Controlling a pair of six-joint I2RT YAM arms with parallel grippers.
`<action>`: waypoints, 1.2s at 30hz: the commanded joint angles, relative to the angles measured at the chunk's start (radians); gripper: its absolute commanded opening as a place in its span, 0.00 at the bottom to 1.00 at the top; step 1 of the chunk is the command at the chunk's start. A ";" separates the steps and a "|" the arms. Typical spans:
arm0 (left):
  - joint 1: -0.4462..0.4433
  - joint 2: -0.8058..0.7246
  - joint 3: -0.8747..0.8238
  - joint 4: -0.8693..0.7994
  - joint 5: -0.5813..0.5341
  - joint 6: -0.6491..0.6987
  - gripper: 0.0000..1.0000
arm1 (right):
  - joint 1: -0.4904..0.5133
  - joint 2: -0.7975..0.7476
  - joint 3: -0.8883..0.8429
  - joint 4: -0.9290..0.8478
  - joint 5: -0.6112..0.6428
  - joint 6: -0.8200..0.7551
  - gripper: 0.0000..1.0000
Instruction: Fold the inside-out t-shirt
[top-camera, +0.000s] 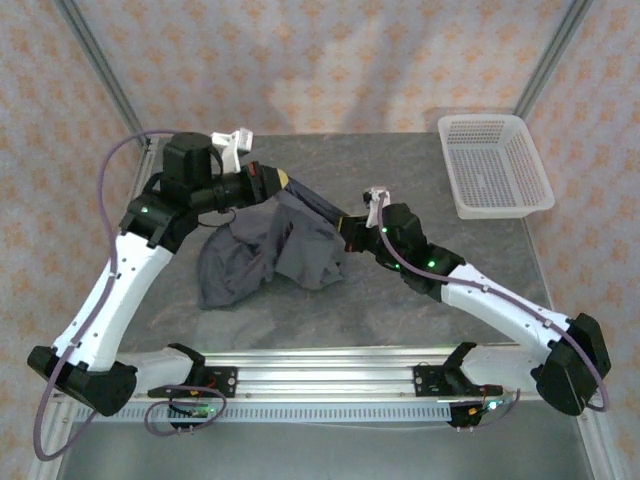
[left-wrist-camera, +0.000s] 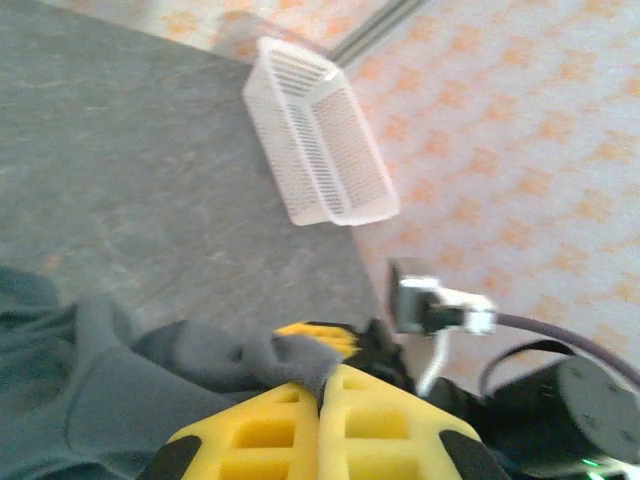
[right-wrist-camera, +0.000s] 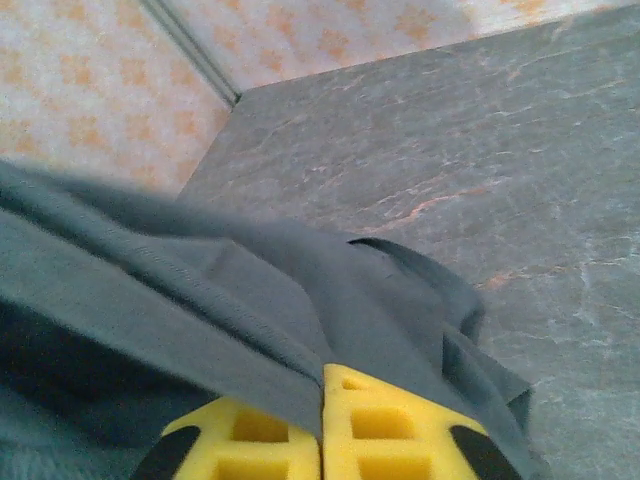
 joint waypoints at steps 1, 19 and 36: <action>0.010 0.023 0.072 -0.086 0.069 -0.021 0.00 | -0.005 -0.020 0.045 -0.073 -0.056 -0.070 0.20; -0.022 0.123 0.413 -0.016 0.049 0.009 0.00 | 0.017 -0.106 0.372 -0.110 -0.095 -0.176 0.00; -0.167 0.574 0.519 -0.066 -0.160 0.091 0.51 | -0.043 -0.137 0.307 -0.575 0.719 0.086 0.20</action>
